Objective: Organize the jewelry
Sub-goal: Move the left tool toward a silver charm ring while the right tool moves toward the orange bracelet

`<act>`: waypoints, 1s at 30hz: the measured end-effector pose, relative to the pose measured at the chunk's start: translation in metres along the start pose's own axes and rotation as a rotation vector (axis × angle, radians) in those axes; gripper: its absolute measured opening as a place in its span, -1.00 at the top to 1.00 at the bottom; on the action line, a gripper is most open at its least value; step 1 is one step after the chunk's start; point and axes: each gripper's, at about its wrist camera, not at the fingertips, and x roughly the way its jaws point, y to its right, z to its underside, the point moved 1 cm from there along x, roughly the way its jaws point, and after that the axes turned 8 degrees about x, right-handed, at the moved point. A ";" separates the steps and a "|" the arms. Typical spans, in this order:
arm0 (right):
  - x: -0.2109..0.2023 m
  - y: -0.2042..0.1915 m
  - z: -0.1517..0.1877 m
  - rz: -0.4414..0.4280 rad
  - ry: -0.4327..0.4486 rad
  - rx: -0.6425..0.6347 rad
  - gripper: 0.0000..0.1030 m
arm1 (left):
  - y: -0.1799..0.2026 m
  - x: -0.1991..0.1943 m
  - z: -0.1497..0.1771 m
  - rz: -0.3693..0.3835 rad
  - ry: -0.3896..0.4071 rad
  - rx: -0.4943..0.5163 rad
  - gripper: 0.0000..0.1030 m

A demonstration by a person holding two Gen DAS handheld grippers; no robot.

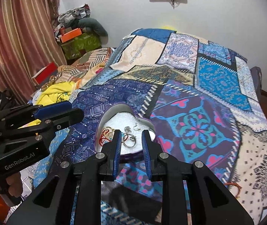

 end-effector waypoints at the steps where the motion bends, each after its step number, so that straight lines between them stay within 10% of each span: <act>1: -0.005 0.002 0.000 0.004 0.008 0.001 0.61 | 0.003 -0.002 -0.001 0.002 0.002 0.004 0.40; 14: -0.074 0.055 0.015 0.131 0.094 0.105 0.46 | 0.071 -0.017 -0.011 0.084 0.007 0.077 0.34; 30: -0.069 0.140 0.072 0.255 -0.089 0.272 0.41 | 0.125 0.026 0.024 0.177 -0.133 0.124 0.28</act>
